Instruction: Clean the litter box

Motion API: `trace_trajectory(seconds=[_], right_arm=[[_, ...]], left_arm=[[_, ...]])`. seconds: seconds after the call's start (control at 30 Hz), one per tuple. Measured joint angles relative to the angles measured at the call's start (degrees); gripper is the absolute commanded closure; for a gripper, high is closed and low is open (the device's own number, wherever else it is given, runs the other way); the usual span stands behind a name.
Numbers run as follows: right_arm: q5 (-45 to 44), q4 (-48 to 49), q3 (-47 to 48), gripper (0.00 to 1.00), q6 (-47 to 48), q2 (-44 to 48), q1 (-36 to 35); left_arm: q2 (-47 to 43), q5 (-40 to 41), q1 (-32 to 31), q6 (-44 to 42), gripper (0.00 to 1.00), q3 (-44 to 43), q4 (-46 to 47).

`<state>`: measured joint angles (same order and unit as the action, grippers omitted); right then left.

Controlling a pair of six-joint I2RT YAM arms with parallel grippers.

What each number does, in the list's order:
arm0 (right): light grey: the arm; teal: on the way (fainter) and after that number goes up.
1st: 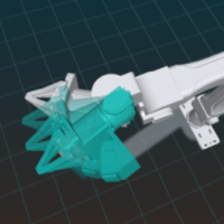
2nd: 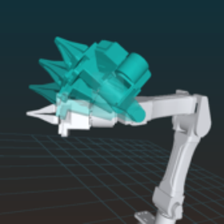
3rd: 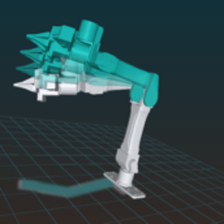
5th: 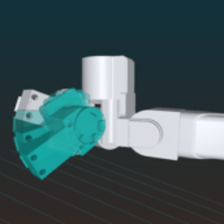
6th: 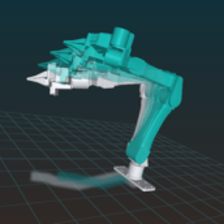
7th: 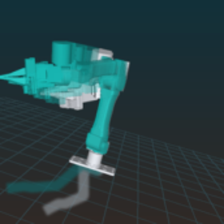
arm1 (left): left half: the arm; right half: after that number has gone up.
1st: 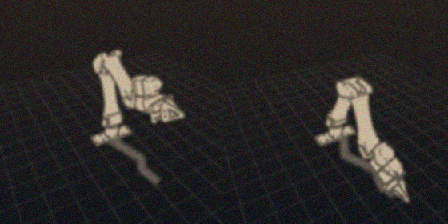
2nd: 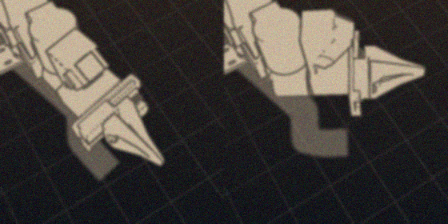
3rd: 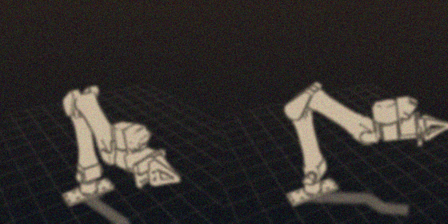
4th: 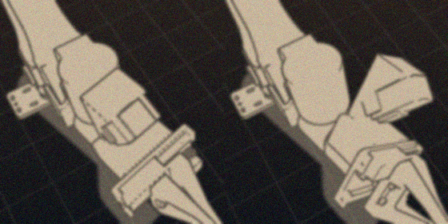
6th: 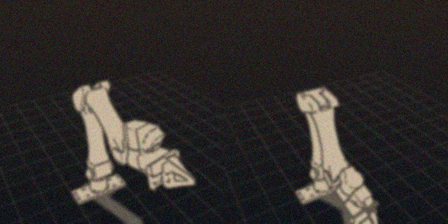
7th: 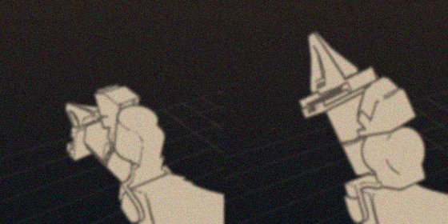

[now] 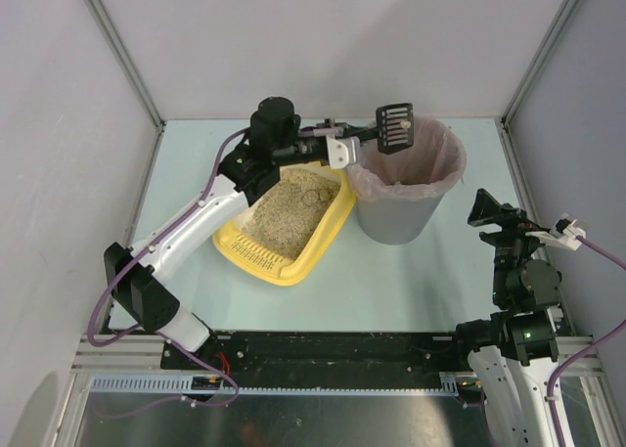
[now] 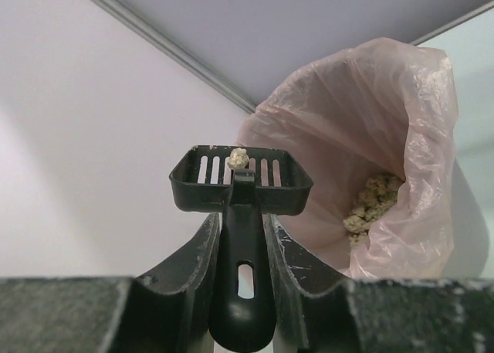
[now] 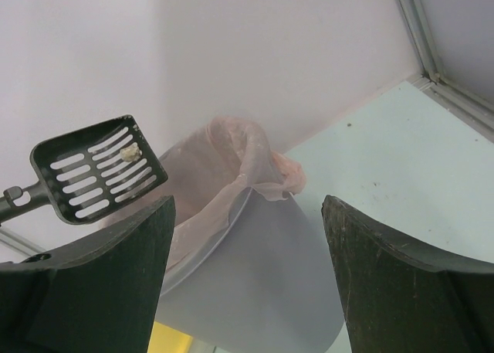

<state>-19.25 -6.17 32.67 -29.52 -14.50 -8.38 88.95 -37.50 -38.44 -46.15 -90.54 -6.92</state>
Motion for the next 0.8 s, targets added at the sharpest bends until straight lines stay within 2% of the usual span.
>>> trace_trajectory(seconds=[0.4, 0.67, 0.8], right_arm=[[-0.96, -0.07, 0.0, 0.18, 0.81, 0.2, 0.13], [-1.09, -0.11, 0.0, 0.18, 0.9, 0.46, 0.13], [-1.09, -0.17, 0.0, 0.17, 0.9, 0.59, 0.13]], left_arm=[[-0.02, 8.04, -6.54, -15.52, 1.0, 2.4, -0.11], [-0.15, 9.68, -6.82, -17.16, 1.0, 3.54, -0.5], [-0.35, 10.82, -6.93, -13.57, 1.0, 3.54, 0.17]])
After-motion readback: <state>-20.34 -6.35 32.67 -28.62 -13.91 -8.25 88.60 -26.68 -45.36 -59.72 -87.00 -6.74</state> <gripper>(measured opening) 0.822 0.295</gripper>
